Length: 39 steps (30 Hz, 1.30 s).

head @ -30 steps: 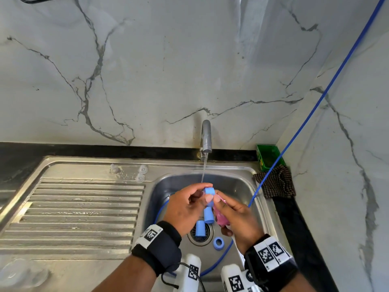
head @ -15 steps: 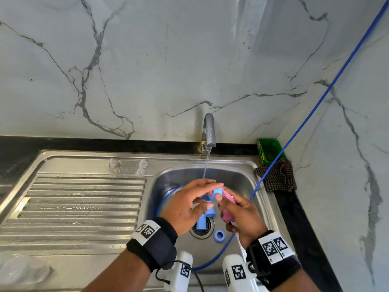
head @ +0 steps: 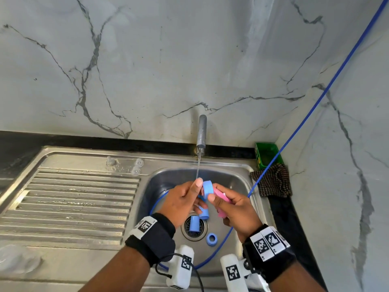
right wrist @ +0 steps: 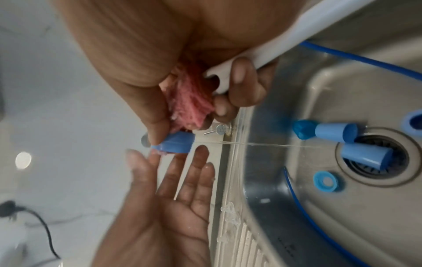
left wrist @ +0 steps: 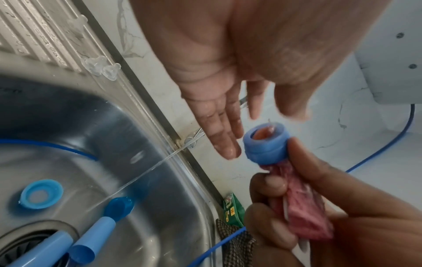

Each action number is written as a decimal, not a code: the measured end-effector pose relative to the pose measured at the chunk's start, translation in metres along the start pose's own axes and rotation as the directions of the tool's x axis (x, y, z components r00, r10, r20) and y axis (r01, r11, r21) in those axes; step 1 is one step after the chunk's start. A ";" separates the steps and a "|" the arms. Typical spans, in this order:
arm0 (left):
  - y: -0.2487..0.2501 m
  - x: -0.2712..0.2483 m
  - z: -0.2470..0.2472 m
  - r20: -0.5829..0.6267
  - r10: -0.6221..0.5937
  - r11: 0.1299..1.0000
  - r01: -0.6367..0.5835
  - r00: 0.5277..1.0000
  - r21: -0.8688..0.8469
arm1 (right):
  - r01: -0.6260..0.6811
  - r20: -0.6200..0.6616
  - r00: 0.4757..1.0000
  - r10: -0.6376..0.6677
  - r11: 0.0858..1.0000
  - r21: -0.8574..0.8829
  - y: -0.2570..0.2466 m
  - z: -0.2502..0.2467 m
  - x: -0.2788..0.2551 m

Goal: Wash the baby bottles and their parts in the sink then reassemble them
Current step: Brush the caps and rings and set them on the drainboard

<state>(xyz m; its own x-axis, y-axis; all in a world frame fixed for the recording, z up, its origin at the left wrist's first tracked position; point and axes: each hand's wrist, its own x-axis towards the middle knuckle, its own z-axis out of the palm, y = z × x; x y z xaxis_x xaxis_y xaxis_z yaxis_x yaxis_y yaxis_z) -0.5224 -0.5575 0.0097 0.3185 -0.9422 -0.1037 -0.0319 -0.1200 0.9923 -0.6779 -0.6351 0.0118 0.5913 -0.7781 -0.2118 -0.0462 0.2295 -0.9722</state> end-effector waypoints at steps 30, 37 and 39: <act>-0.009 -0.006 -0.030 0.039 -0.078 0.983 0.084 0.996 -0.163 | 0.182 -0.041 0.980 -0.193 0.966 -0.183 0.003 0.036 -0.009; -0.019 -0.007 -0.040 0.146 0.113 0.993 -0.114 0.983 0.002 | 0.042 -0.168 0.985 -0.038 0.999 0.018 0.009 0.045 -0.023; -0.024 -0.009 -0.037 0.142 0.179 0.981 -0.187 0.973 0.044 | 0.006 -0.177 0.984 0.012 0.995 0.101 0.012 0.045 -0.026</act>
<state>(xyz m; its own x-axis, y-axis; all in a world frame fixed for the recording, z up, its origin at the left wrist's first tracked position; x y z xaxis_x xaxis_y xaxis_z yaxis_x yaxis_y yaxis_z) -0.4893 -0.5344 -0.0105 0.1695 -0.9832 0.0672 -0.1324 0.0448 0.9902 -0.6578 -0.5858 0.0096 0.4385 -0.8666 -0.2383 0.0387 0.2831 -0.9583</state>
